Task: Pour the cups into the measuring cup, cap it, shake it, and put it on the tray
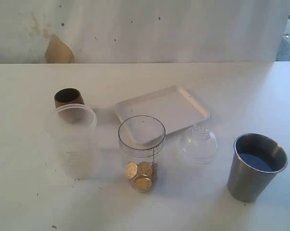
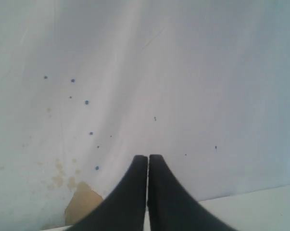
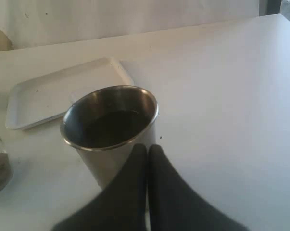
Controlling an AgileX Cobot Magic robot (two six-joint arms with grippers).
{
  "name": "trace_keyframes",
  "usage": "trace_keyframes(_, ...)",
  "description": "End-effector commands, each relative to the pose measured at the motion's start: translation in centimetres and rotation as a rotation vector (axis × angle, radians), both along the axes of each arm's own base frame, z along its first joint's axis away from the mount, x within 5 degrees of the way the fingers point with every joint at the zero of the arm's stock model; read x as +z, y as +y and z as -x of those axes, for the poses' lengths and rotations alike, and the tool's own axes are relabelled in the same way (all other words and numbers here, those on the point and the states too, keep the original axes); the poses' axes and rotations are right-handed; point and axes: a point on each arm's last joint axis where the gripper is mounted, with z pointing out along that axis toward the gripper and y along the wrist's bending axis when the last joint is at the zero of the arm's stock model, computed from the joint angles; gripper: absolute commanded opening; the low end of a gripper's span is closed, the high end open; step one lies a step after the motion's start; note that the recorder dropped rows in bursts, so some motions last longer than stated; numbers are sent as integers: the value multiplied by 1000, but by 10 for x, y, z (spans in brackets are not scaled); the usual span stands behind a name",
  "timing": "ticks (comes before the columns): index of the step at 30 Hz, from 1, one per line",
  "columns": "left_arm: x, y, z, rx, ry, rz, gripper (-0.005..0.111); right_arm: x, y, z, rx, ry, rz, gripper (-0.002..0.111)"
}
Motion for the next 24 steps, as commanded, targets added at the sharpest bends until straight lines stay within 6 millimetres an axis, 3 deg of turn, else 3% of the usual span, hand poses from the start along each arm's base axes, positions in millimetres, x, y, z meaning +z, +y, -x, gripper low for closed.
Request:
trace_keyframes(1,-4,1,45,-2,-50,49,1,-2,0,0,0,0,3,0)
trace_keyframes(15,-35,2,178,-50,-342,135,1,-2,0,0,0,0,3,0)
trace_keyframes(19,-43,-2,201,-105,-422,118,1,-2,0,0,0,0,3,0)
trace_keyframes(24,-45,-9,214,-193,-470,88,1,-2,0,0,0,0,3,0)
